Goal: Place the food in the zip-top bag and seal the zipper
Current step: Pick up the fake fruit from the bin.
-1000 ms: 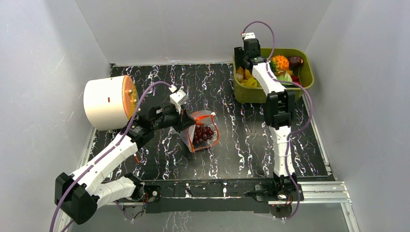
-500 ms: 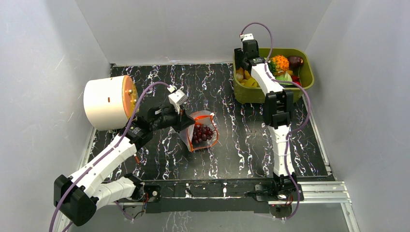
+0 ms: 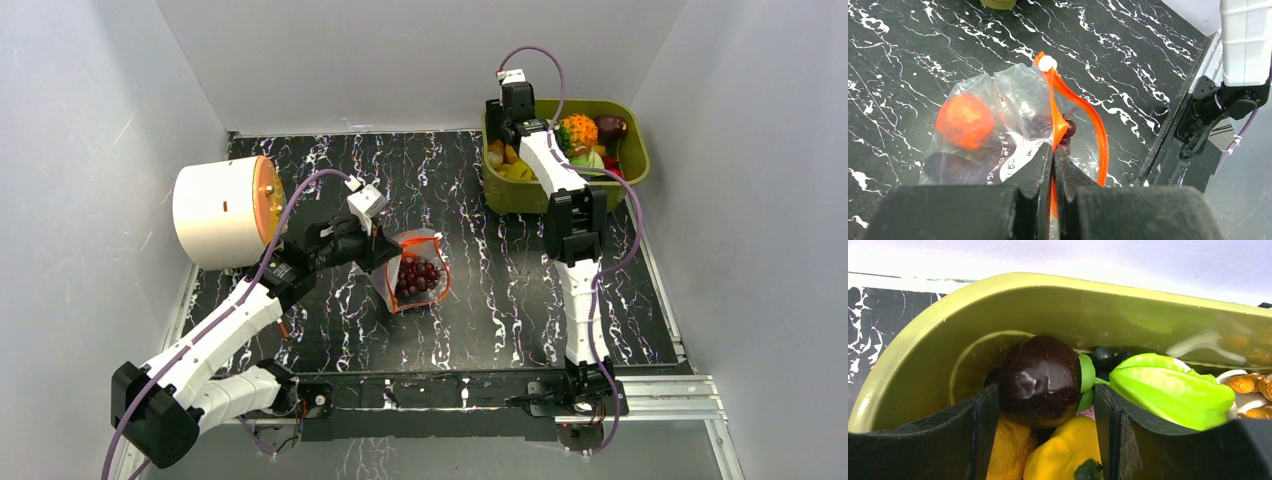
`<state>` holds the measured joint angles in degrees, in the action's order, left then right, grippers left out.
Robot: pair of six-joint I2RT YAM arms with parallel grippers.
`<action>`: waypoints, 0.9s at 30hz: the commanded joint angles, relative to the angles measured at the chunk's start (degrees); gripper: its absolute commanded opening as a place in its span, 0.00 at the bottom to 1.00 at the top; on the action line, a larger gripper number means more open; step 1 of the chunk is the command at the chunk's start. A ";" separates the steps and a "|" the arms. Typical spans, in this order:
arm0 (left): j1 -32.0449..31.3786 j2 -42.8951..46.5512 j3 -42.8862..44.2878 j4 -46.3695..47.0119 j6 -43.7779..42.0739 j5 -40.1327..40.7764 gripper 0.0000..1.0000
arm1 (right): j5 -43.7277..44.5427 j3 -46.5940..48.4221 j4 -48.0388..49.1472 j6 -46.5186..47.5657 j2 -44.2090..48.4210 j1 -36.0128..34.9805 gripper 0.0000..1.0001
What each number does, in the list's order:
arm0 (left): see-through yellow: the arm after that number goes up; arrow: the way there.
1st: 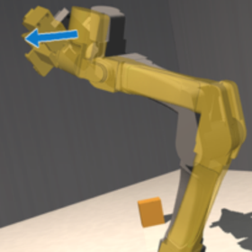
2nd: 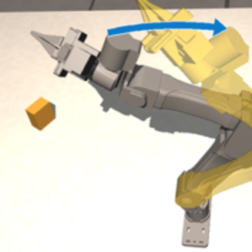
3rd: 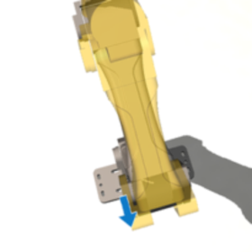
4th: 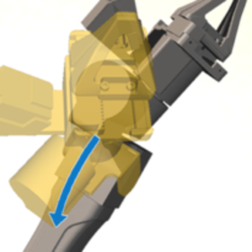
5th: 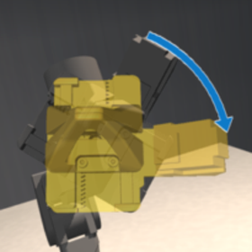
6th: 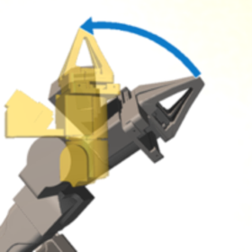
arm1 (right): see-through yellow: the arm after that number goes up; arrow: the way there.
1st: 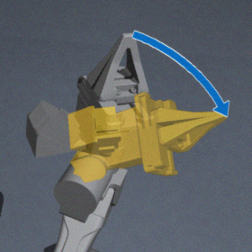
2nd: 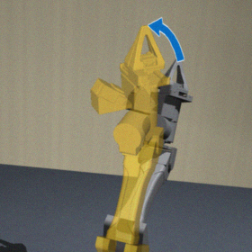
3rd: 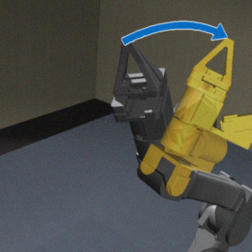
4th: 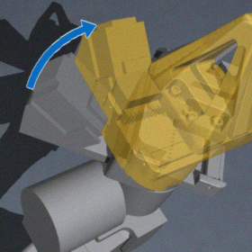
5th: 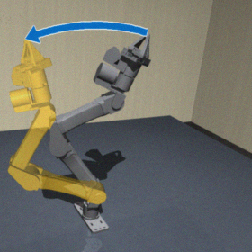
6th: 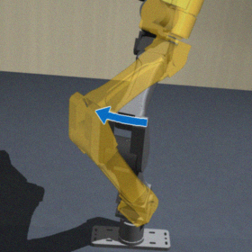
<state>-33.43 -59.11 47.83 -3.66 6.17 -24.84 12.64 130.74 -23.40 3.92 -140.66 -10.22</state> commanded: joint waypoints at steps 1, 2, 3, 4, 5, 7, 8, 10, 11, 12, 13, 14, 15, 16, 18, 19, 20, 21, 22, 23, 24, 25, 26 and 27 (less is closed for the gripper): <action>0.34 2.55 -0.68 1.80 -0.38 0.49 0.00 | -0.35 1.38 4.70 -1.90 4.10 -0.19 0.38; 0.30 2.54 -0.60 1.70 -0.42 0.61 0.00 | -0.60 1.06 4.68 -2.24 4.69 -0.22 0.37; 0.36 2.59 -0.53 1.46 -0.51 0.73 0.00 | -0.72 0.50 4.68 -2.52 5.26 -0.24 0.37; 0.34 2.59 -0.52 1.34 -0.50 0.94 0.00 | -0.77 -0.12 4.70 -2.78 5.85 -0.22 0.36; 0.38 2.75 -0.59 1.29 -0.62 1.11 0.00 | -0.86 -0.76 4.75 -3.02 6.49 -0.19 0.36; 0.36 3.19 -0.87 1.37 -0.55 1.53 0.00 | -1.08 -2.11 4.70 -3.44 7.71 -0.23 0.35; 0.37 3.46 -0.99 1.50 -0.54 1.77 0.00 | -1.19 -2.75 4.68 -3.60 8.29 -0.23 0.35; 0.33 3.86 -1.29 1.64 -0.46 2.34 0.00 | -1.28 -3.92 4.66 -3.70 9.47 -0.20 0.34; 0.32 3.91 -1.31 1.57 -0.42 2.56 0.00 | -1.31 -4.55 4.52 -3.63 10.12 -0.19 0.34; 0.33 3.84 -1.27 1.43 -0.43 2.74 0.00 | -1.25 -5.07 4.50 -3.51 10.82 -0.21 0.33; 0.31 3.74 -1.13 1.27 -0.50 2.85 0.00 | -1.19 -5.58 4.50 -3.38 11.54 -0.20 0.33; 0.37 3.74 -1.15 1.21 -0.54 2.87 0.00 | -1.07 -6.08 4.50 -3.32 12.20 -0.22 0.33; 0.34 3.74 -1.09 1.20 -0.48 2.89 0.00 | -1.05 -6.57 4.51 -3.14 13.00 -0.23 0.33; 0.32 3.77 -1.21 1.27 -0.51 2.94 0.00 | -1.04 -7.01 4.38 -3.13 13.75 -0.23 0.33; 0.38 3.81 -1.21 1.24 -0.50 3.25 0.00 | -1.16 -7.86 3.80 -3.17 15.46 -0.22 0.33; 0.34 3.75 -1.15 1.14 -0.54 3.59 0.00 | -1.23 -8.40 3.62 -3.27 16.35 -0.17 0.33; 0.33 3.62 -1.06 0.90 -0.50 3.87 0.00 | -1.22 -9.04 3.40 -3.57 17.30 -0.21 0.33; 0.33 3.57 -1.00 0.71 -0.54 4.05 0.00 | -1.38 -9.66 2.75 -4.05 18.26 -0.18 0.33; 0.38 3.50 -1.02 0.68 -0.53 4.23 0.00 | -1.44 -10.16 1.93 -4.71 19.23 -0.23 0.33; 0.37 3.55 -1.01 0.67 -0.45 4.34 0.00 | -1.37 -10.87 0.94 -5.53 20.19 -0.22 0.33; 0.38 3.56 -0.99 0.67 -0.35 4.44 0.00 | -1.31 -11.36 -0.02 -6.47 21.25 -0.18 0.33; 0.34 3.56 -1.00 0.67 -0.17 4.61 0.00 | -1.46 -12.55 -1.00 -7.67 22.41 -0.19 0.33; 0.37 3.64 -1.08 0.75 -0.15 4.74 0.00 | -1.92 -13.86 -1.76 -8.69 23.62 -0.19 0.33; 0.36 3.65 -1.21 0.79 -0.07 4.92 0.00 | -2.61 -15.29 -2.24 -9.59 25.42 -0.22 0.33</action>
<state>-33.43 -56.99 46.72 -3.57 6.20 -21.12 11.16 118.43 -23.99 -1.32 -122.61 -10.44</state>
